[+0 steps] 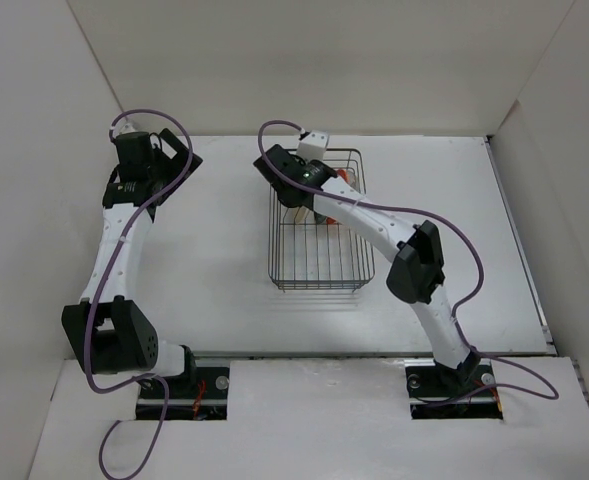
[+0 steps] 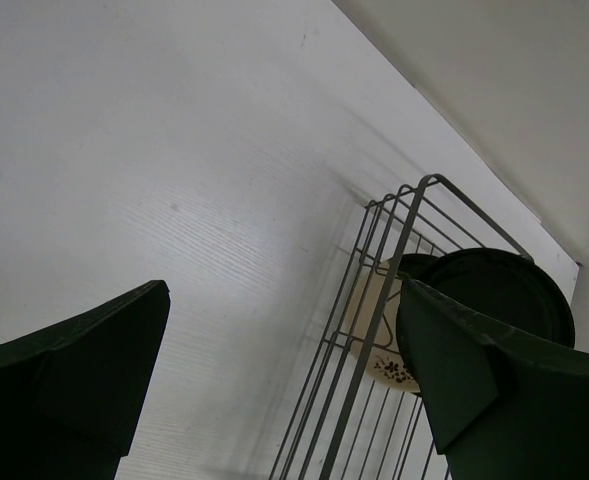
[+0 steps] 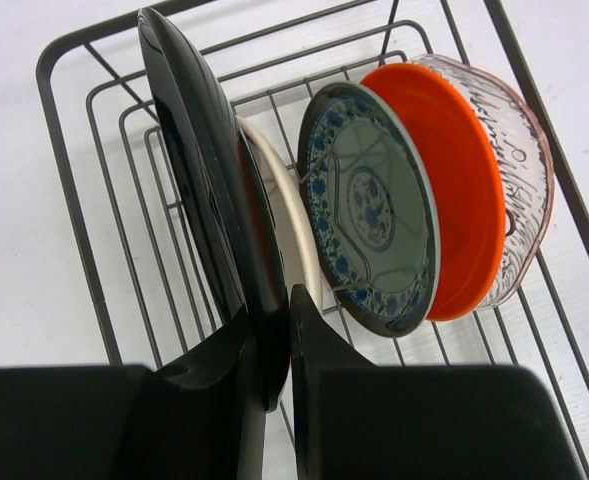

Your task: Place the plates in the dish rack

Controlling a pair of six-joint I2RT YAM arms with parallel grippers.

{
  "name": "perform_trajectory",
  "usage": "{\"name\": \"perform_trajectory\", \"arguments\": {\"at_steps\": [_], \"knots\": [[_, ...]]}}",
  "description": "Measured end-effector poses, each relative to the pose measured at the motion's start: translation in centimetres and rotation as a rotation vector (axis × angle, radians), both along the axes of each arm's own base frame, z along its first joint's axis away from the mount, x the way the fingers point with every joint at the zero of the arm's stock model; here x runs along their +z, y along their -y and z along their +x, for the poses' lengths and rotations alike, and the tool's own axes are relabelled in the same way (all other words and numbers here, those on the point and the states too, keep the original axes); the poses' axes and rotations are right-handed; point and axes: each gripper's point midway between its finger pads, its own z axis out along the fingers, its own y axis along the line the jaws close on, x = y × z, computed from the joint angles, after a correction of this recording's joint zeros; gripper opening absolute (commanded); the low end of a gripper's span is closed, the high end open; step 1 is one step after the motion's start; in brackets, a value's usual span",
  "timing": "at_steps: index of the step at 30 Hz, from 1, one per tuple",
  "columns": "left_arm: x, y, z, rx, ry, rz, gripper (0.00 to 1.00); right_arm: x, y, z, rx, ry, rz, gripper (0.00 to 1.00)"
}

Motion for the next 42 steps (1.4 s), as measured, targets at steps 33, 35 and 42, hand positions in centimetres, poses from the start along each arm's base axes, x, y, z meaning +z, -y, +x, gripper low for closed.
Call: {"name": "perform_trajectory", "arguments": {"at_steps": [33, 35, 42], "knots": [[0.5, -0.3, 0.1, -0.014, 0.003, 0.026, 1.0, 6.5, -1.2, -1.9, 0.188, 0.039, -0.027, 1.0], [1.4, -0.2, 0.3, -0.029, 0.013, 0.048, 1.0, 9.8, 0.1, -3.3, 0.263, 0.064, -0.05, 1.0], [5.4, 1.6, 0.2, -0.081, 0.073, 0.172, 1.0, 20.9, 12.0, -10.0, 0.391, 0.261, 0.033, 1.0]]}}
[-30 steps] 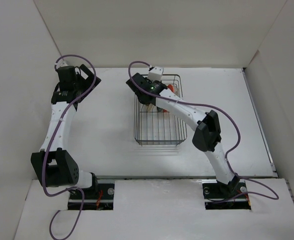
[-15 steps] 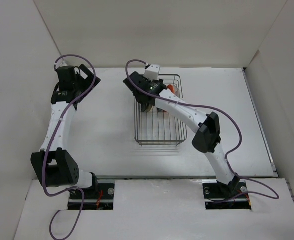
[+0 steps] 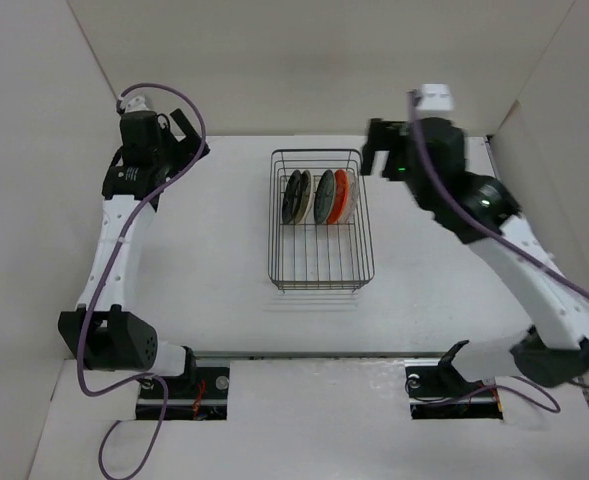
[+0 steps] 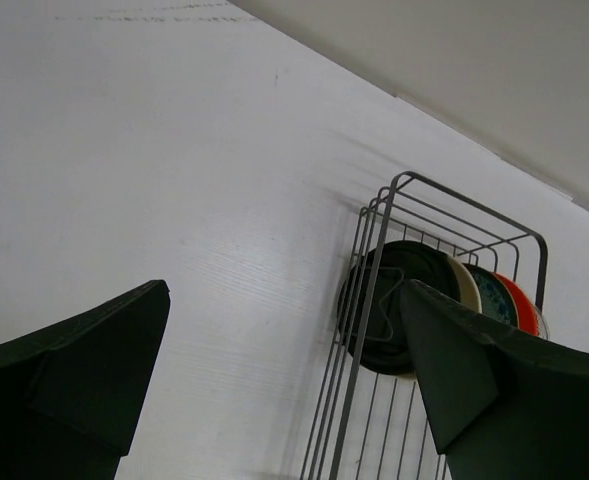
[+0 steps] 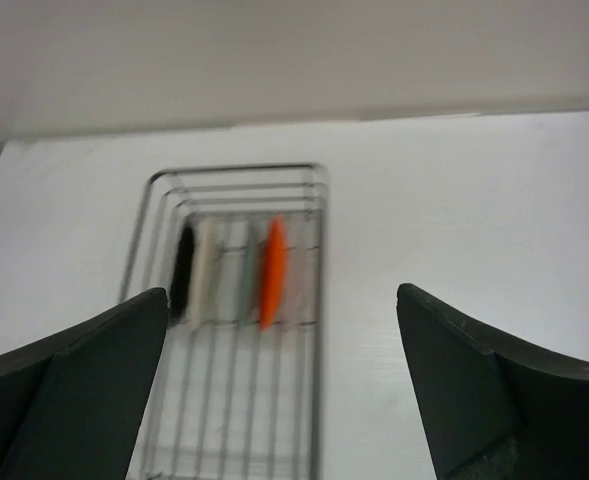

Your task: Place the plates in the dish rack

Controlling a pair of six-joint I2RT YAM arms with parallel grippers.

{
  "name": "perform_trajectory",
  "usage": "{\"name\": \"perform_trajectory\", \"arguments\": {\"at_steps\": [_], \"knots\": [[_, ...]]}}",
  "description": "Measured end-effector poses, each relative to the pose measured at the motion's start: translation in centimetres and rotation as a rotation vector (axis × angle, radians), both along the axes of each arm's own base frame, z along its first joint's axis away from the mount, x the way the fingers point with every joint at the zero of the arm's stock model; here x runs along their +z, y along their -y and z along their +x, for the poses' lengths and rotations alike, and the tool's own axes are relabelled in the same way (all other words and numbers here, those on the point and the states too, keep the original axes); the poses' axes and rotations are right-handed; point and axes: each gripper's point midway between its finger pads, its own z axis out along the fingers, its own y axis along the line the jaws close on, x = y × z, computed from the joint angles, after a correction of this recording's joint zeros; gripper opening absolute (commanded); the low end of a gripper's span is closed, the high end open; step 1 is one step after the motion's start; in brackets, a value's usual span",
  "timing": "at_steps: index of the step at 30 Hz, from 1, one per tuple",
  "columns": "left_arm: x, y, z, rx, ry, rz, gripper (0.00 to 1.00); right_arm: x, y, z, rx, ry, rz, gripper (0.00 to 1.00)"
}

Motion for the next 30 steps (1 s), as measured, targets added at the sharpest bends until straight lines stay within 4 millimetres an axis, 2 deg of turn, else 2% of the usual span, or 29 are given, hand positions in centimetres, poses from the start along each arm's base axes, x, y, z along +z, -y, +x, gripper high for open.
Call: {"name": "perform_trajectory", "arguments": {"at_steps": [2, 4, 6, 7, 9, 10, 14, 17, 20, 25, 28, 30], "knots": [[1.0, 0.6, -0.6, -0.01, 0.006, 0.047, 1.0, 1.5, 6.1, -1.0, -0.083, 0.062, 0.041, 1.0], [2.2, 0.9, -1.3, -0.01, 0.026, 0.084, 1.0, 1.3, 11.7, -1.9, -0.197, 0.085, 0.045, 1.0], [3.7, 0.4, -2.5, 0.015, 0.053, 0.113, 1.0, 0.5, 15.8, -2.9, -0.289, 0.09, 0.04, 1.0], [4.4, -0.2, -3.3, 0.038, 0.068, 0.123, 1.0, -0.2, 17.0, -3.3, -0.322, 0.082, 0.034, 1.0], [6.5, -1.1, -5.0, 0.079, 0.119, 0.132, 1.0, -1.8, 17.6, -3.5, -0.333, 0.053, 0.025, 1.0], [7.9, -1.5, -6.0, 0.099, 0.16, 0.133, 1.0, -2.4, 17.4, -3.6, -0.321, 0.039, 0.026, 1.0], [11.4, -2.5, -9.7, 0.145, 0.278, 0.123, 1.0, -4.9, 16.6, -3.5, -0.287, -0.018, 0.026, 1.0], [12.5, -3.0, -11.1, 0.171, 0.322, 0.118, 1.0, -4.9, 16.9, -4.2, -0.293, -0.021, 0.027, 1.0], [12.4, -3.2, -11.1, 0.183, 0.323, 0.119, 1.0, -4.1, 17.3, -5.0, -0.305, 0.006, 0.04, 1.0], [9.6, -3.1, -9.5, 0.179, 0.241, 0.133, 1.0, -2.1, 18.1, -6.5, -0.327, 0.07, 0.074, 1.0], [8.1, -3.1, -9.0, 0.18, 0.198, 0.138, 1.0, -1.9, 18.3, -6.8, -0.335, 0.079, 0.079, 1.0], [8.0, -3.2, -9.0, 0.184, 0.194, 0.138, 1.0, -1.9, 18.4, -6.8, -0.338, 0.078, 0.079, 1.0]]}}
